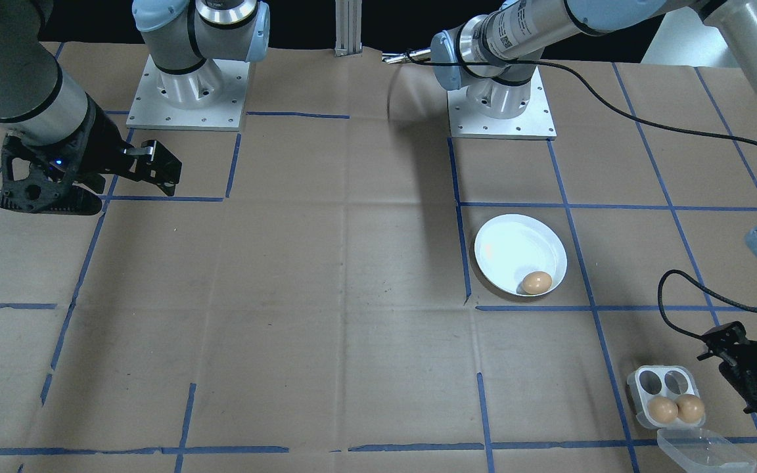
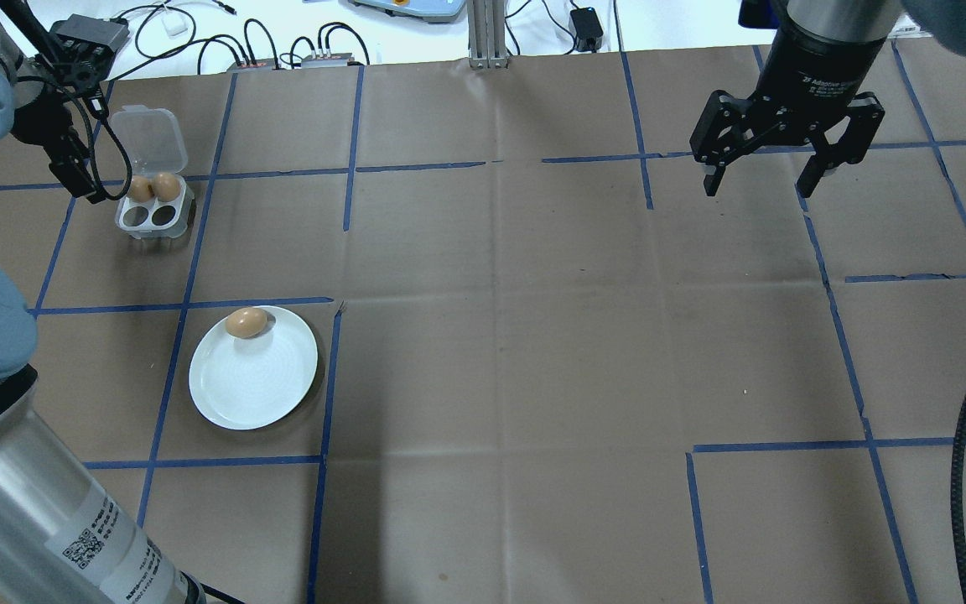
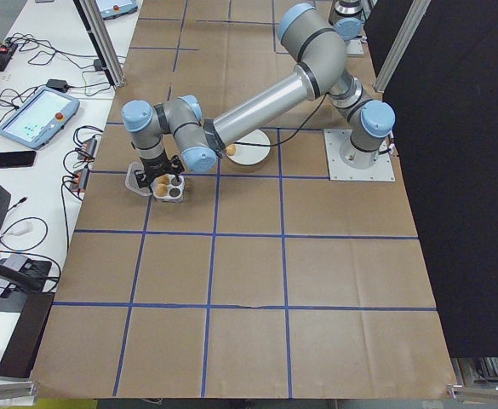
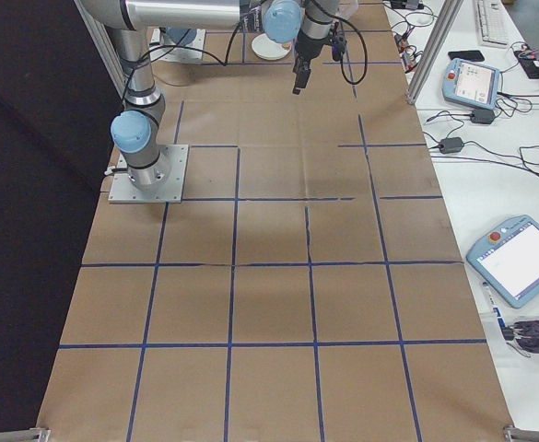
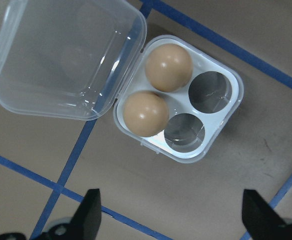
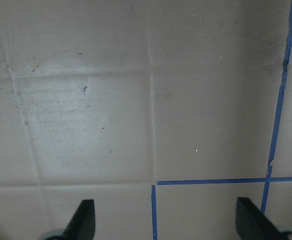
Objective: Place egg on plate
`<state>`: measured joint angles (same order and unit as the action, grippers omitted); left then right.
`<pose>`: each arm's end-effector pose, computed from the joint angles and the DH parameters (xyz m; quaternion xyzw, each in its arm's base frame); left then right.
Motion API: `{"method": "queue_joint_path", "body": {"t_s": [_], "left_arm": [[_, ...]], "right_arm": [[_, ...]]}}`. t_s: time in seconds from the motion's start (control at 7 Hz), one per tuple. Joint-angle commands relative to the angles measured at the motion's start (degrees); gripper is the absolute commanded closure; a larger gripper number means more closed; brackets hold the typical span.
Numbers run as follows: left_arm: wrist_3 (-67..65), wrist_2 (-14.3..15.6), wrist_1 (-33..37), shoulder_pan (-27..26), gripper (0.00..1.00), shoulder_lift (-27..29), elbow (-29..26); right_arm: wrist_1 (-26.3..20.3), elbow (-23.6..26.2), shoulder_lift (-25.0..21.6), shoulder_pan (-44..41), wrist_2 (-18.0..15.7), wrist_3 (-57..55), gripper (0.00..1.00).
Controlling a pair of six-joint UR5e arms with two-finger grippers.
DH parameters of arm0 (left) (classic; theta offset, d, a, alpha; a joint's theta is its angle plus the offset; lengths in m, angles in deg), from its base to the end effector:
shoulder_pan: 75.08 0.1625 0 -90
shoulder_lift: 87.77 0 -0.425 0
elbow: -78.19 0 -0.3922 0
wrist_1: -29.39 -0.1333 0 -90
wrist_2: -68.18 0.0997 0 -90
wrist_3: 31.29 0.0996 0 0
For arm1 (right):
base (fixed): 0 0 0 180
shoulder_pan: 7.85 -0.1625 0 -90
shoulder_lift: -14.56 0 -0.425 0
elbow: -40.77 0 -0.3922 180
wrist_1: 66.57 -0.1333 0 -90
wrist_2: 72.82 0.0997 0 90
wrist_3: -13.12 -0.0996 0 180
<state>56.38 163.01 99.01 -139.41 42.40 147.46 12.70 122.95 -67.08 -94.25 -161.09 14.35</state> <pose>0.2103 -0.7259 0.2591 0.5143 0.8566 0.0307 0.0300 0.1026 -0.5398 0.4622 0.0221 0.9948 0.0975 0.0191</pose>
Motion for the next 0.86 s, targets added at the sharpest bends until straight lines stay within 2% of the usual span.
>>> {"method": "queue_joint_path", "body": {"t_s": [0.0, 0.14, 0.29, 0.71], "left_arm": [[0.22, -0.35, -2.56, -0.71, 0.0, 2.54, 0.16], [0.04, -0.44, -2.91, -0.8, 0.0, 3.07, 0.24], [0.04, -1.83, -3.0, -0.89, 0.0, 3.6, 0.24], [-0.31, -2.19, -4.23, -0.89, 0.01, 4.56, 0.24]], "right_arm": [[0.0, 0.0, -0.01, 0.0, 0.02, 0.0, 0.0], [0.0, 0.0, 0.07, 0.0, 0.02, 0.0, 0.0], [0.0, 0.0, -0.01, 0.0, 0.02, 0.0, 0.0], [0.0, 0.0, -0.01, 0.0, 0.02, 0.0, 0.0]]}}
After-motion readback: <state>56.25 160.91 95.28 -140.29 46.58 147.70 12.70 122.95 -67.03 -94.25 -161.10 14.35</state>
